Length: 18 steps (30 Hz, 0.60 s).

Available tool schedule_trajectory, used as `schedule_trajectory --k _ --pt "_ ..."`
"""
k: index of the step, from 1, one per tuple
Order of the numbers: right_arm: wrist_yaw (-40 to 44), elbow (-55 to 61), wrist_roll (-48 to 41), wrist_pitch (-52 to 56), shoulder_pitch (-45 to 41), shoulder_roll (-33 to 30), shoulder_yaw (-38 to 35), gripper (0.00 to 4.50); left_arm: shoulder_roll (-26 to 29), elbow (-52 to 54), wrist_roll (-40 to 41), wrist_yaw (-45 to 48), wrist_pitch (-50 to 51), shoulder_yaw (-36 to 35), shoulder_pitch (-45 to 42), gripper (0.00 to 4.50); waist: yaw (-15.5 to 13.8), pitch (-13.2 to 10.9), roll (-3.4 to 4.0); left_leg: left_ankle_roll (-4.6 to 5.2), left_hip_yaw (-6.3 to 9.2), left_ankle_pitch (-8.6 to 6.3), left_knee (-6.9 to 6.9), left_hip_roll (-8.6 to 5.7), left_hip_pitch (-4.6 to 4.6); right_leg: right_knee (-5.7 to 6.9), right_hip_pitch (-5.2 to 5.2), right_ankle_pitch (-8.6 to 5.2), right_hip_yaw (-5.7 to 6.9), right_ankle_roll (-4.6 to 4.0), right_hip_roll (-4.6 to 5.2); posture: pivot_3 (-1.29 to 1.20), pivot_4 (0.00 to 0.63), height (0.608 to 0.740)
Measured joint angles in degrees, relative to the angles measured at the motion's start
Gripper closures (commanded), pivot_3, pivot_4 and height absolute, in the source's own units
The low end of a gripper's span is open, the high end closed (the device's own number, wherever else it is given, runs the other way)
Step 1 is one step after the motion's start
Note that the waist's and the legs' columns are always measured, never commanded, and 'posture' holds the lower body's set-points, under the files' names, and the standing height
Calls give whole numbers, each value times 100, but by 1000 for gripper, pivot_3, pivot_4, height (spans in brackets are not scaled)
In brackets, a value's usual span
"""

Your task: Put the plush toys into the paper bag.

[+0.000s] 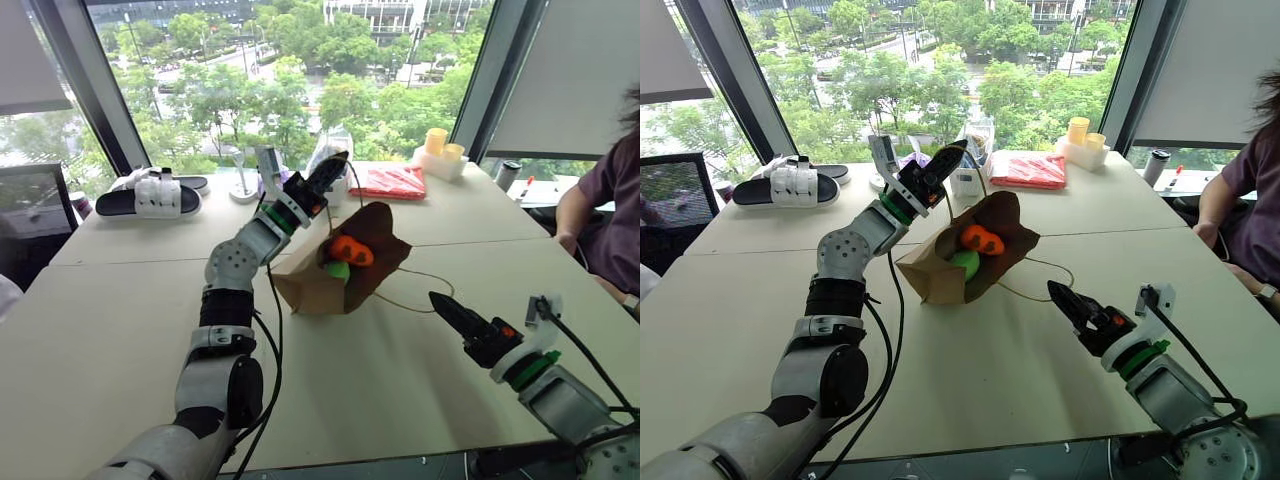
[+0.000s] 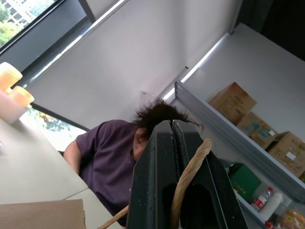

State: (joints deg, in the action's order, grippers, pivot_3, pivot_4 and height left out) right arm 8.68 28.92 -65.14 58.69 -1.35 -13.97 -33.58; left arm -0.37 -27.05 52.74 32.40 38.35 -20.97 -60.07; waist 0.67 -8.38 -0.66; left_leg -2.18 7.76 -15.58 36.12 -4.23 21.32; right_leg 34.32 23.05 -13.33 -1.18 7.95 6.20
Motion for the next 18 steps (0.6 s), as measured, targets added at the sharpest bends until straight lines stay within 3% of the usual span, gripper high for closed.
schedule_trajectory --k 3,10,14,18 --pt "-115 -4 -26 -233 76 165 248 784 12 -5 -31 0 -3 -2 0 4500 -3 0 0 0 1 0 0 0 0 0 0 0 1 0 0 0 150 740" --pt "-350 -6 -488 -668 35 164 429 4335 13 8 -106 -15 31 44 2 4500 -1 0 0 0 2 0 -1 1 -1 0 0 0 1 0 -2 0 150 740" --pt "-453 -5 -800 -801 15 67 523 4429 5 27 -117 -160 162 124 3 4500 -2 0 0 0 2 0 0 1 0 0 0 0 1 0 -2 0 150 740" --pt "-507 5 -1464 -890 -284 -536 501 4429 22 393 -56 -274 483 225 7 4500 0 -1 1 0 2 0 -1 1 1 -1 0 0 1 0 -2 0 150 740"
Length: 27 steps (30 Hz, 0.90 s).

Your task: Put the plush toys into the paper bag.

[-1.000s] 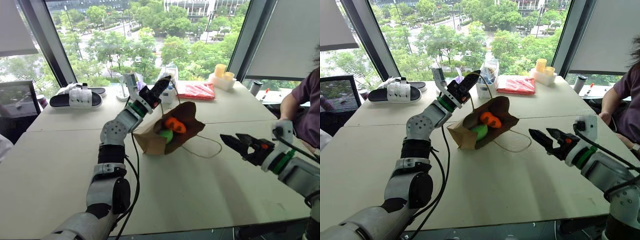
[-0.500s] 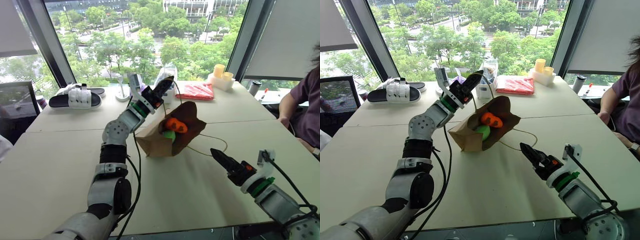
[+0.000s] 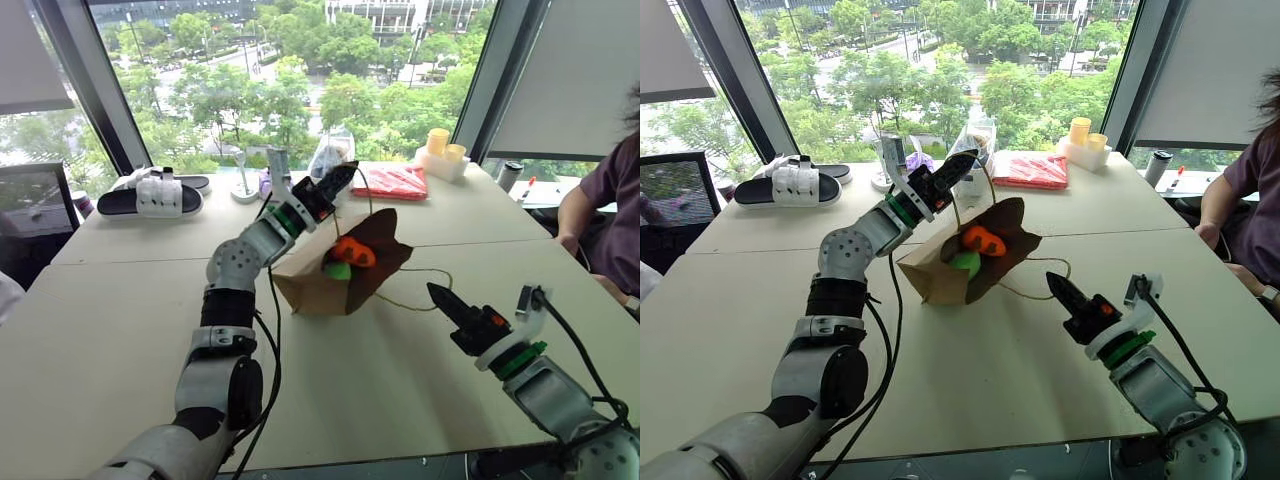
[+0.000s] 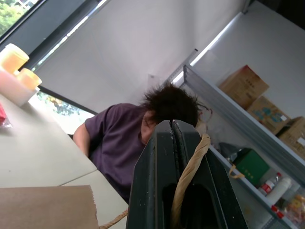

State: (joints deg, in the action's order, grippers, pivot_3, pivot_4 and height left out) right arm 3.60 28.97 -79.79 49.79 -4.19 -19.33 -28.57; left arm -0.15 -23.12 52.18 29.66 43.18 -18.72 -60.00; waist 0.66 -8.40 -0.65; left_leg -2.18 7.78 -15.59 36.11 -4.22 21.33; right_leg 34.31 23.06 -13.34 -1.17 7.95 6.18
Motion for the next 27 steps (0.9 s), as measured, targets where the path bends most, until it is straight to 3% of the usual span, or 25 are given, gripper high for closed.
schedule_trajectory --k 6,10,17,20,27 --pt "-285 -44 -1120 -532 -1166 -802 -199 4429 193 654 595 -517 505 -253 -136 4500 14 0 0 1 2 -1 -2 8 -1 1 0 0 0 0 -7 0 150 740" --pt "-444 -231 -1242 -742 -1750 -973 38 4429 471 811 571 -675 507 -257 -120 4500 5 0 -1 0 2 0 0 7 -2 0 -2 0 0 0 -8 0 150 740" --pt "-377 -672 -942 -782 -1794 -827 781 4429 703 222 -106 -424 99 -36 554 4500 -10 1 -1 0 2 0 2 6 2 -1 -1 0 -1 -1 -8 0 150 740" --pt "-321 -839 -668 -805 -1711 -718 978 3546 673 -92 -295 -351 -1 12 663 3601 -7 0 -1 -1 3 0 2 6 7 -1 4 0 -1 -1 -8 0 150 740" --pt "-103 -822 -357 -808 -1563 -689 1129 14 699 -272 -293 -221 -118 -118 663 112 4 0 -1 0 3 0 -3 7 6 0 7 0 -2 -1 -8 0 150 740"
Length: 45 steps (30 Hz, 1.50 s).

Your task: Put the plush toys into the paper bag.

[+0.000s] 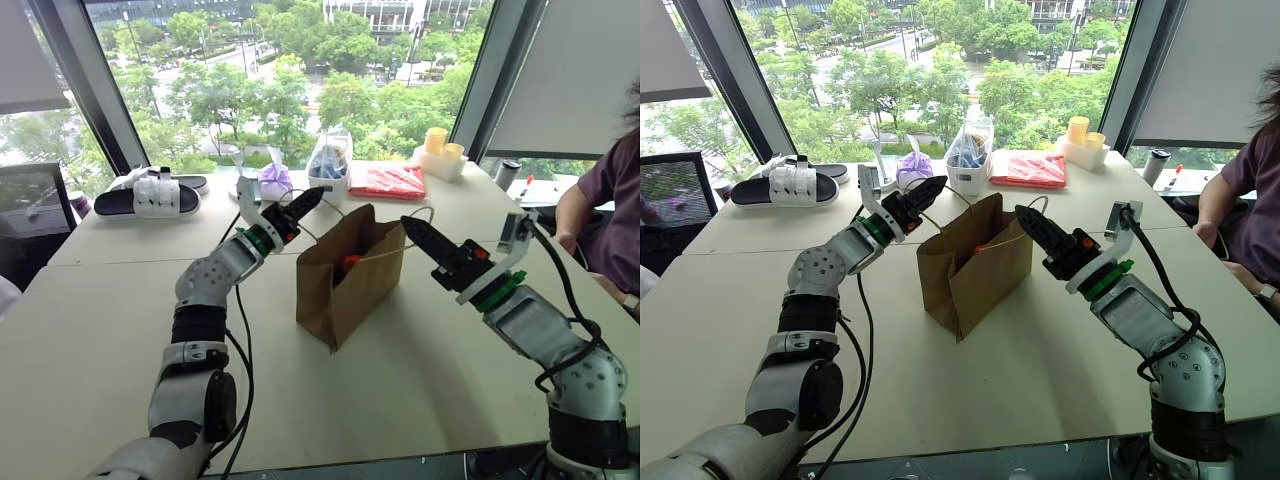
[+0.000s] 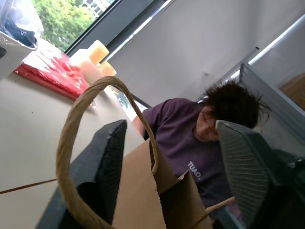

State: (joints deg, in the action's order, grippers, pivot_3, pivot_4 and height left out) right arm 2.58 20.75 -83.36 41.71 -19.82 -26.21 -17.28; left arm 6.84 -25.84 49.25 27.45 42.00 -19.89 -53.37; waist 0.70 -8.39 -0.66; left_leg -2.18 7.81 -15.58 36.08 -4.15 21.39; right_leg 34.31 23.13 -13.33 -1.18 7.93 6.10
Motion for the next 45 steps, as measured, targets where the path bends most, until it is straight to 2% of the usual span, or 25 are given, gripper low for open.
schedule_trajectory --k 7,11,17,18,19,21,26,31,39,45 --pt "465 619 -463 119 429 -263 -52 0 482 450 308 638 552 -2 300 44 10 0 0 1 3 -1 1 1 -1 2 0 0 0 0 -2 0 150 740" --pt "665 785 -571 173 685 -424 -48 0 996 812 292 1013 723 104 442 44 6 0 0 1 1 0 2 1 -4 2 -4 0 -1 0 -2 0 150 740" --pt "969 734 -95 353 1034 -692 262 0 1894 1395 -30 1811 784 571 1503 44 16 1 3 2 -1 -1 -4 6 -8 2 -1 -1 -6 -2 -6 0 150 740" --pt "1020 707 12 370 1046 -701 331 525 1975 1481 -93 1872 769 609 1631 0 10 1 3 2 0 -1 -3 6 -6 2 0 -1 -6 -2 -6 0 150 740" --pt "1077 666 240 396 1048 -736 472 815 2128 1669 -184 1961 744 701 1842 0 8 1 3 2 -1 -1 -2 6 -5 1 -1 -1 -6 -3 -5 0 150 740" --pt "1145 500 676 419 1045 -751 720 1877 2365 2151 -254 2087 732 787 2298 0 4 1 3 1 -1 -1 -3 7 -6 -1 -1 -1 -11 -4 -4 0 150 740" --pt "1356 323 1194 546 932 -736 1060 4417 2433 3217 -210 2046 838 878 2834 0 -50 1 2 1 8 -1 1 7 0 -6 -5 -1 -12 -4 -1 0 150 740" --pt "1524 36 1677 612 518 -620 1310 4417 2544 3687 -846 2120 351 1676 2813 0 -31 1 2 1 0 -1 -3 6 -4 -8 -7 0 -12 -7 -3 0 150 740" --pt "1812 -260 2145 707 133 -425 1513 4417 2247 3718 -1423 2160 -234 2260 2545 0 -12 1 2 1 1 -1 -5 6 -1 -10 -3 1 -11 -7 -3 0 150 740" --pt "1909 -426 2442 761 -20 -181 1618 4417 1997 3799 -1643 2044 -297 2578 2482 0 -8 1 3 1 1 -2 -5 6 -1 -8 -3 1 -11 -6 -4 0 150 740"
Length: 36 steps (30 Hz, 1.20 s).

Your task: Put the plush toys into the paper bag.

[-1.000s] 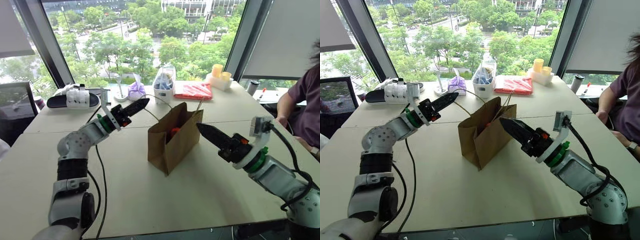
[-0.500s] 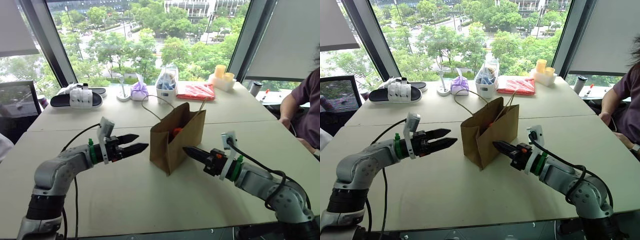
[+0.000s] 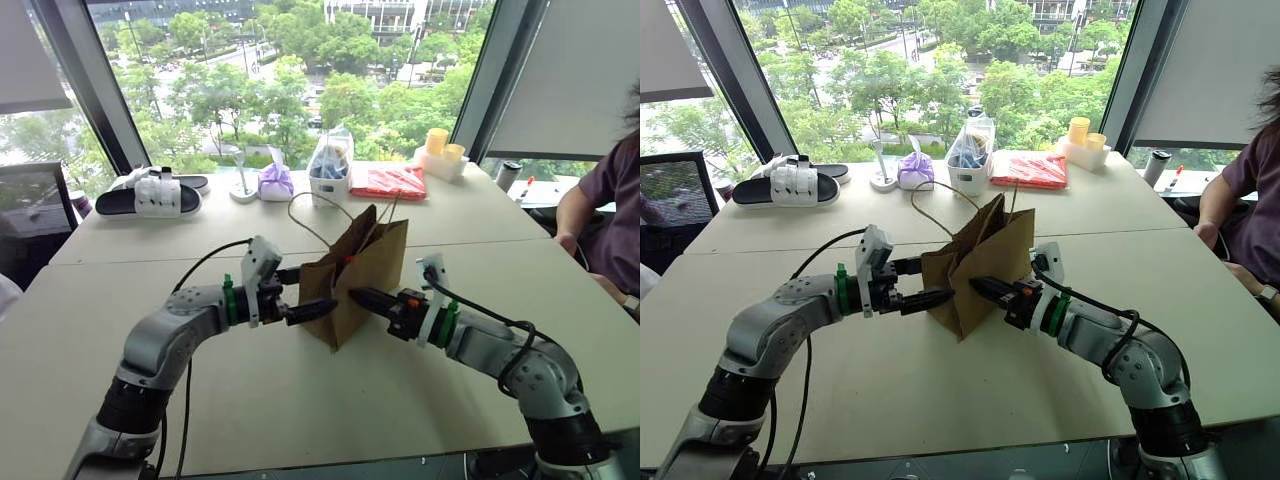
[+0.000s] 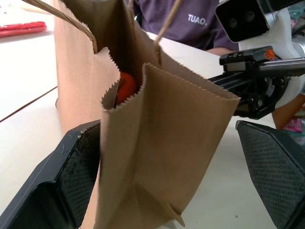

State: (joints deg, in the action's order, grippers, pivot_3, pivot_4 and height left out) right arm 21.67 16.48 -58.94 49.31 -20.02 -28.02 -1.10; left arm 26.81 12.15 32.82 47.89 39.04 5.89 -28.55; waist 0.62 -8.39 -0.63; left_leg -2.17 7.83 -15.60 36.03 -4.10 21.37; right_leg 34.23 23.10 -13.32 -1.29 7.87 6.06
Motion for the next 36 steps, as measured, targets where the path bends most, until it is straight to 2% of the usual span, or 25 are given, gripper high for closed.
schedule_trajectory --k 8,15,19,28,31,36 --pt "59 115 24 115 -14 229 20 4417 9 268 -371 -295 17 205 74 0 0 0 0 0 2 0 1 0 0 1 0 0 0 0 -1 0 150 740" --pt "107 120 35 144 -16 400 16 4417 -392 257 -884 -1052 190 526 98 0 0 0 0 0 3 0 1 0 -1 1 -1 0 0 1 -3 0 150 740" --pt "142 121 36 145 -15 427 11 4417 -669 295 -854 -1202 371 593 165 0 2 0 0 0 3 0 1 0 -1 2 0 0 0 1 -4 0 150 740" --pt "150 123 34 145 -16 456 9 4417 -779 369 -989 -1369 437 679 166 0 0 0 0 0 2 0 3 0 -1 2 -1 0 0 1 -4 0 150 740" --pt "154 123 34 145 -18 458 8 4482 -800 343 -1078 -1417 411 680 157 829 0 0 0 0 2 0 2 0 -1 2 -1 0 0 1 -4 0 150 740" --pt "163 123 26 146 -20 458 3 4482 -849 280 -1123 -1430 386 677 139 3318 -1 0 0 0 2 0 3 0 -1 2 -1 0 0 1 -4 0 150 740"
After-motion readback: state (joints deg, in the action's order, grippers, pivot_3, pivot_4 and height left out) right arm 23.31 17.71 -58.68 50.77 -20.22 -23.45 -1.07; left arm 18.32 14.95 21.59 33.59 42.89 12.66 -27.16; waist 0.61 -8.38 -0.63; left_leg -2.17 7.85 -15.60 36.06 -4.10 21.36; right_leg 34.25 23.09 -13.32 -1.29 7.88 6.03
